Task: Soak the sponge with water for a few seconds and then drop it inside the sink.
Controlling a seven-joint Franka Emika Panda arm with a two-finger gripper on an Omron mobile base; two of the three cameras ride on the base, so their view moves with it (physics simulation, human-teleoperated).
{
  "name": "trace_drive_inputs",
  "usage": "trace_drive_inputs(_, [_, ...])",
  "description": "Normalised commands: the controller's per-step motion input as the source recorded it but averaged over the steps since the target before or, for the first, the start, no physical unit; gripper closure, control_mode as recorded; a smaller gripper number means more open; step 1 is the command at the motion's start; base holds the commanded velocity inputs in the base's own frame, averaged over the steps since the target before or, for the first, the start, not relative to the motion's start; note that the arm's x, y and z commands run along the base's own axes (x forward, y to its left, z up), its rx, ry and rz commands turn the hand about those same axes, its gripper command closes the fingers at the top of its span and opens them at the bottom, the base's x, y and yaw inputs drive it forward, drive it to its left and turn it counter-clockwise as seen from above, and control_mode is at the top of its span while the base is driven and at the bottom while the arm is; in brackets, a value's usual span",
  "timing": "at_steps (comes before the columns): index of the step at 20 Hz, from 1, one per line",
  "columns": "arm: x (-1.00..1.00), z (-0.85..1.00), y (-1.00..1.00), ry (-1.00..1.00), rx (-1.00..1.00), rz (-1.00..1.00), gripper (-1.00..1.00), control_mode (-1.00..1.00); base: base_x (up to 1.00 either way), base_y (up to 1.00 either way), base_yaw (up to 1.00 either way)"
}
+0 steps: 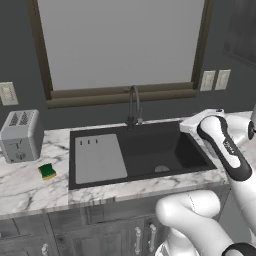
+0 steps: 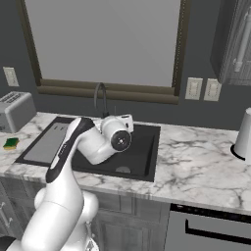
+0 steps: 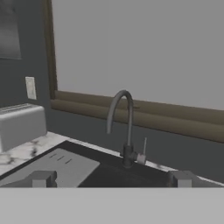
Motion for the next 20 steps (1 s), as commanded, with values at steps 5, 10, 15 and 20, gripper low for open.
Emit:
trace_drive_inputs(5, [0.00, -0.01, 0.02, 0.00, 0.01, 0.07, -1.00, -1.00, 0.00, 0.00, 0.00])
trace_drive_inputs(10, [0.00, 0.00, 0.03, 0.00, 0.05, 0.06, -1.00, -1.00, 0.00, 0.00, 0.00])
trace_drive_inputs(15, [0.00, -0.05, 0.08, -0.04, 0.10, 0.05, -1.00, -1.00, 0.00, 0.00, 0.00])
trace_drive_inputs(20, [-0.01, -0.01, 0.27, -0.10, 0.05, 0.01, -1.00, -1.00, 0.00, 0.00, 0.00])
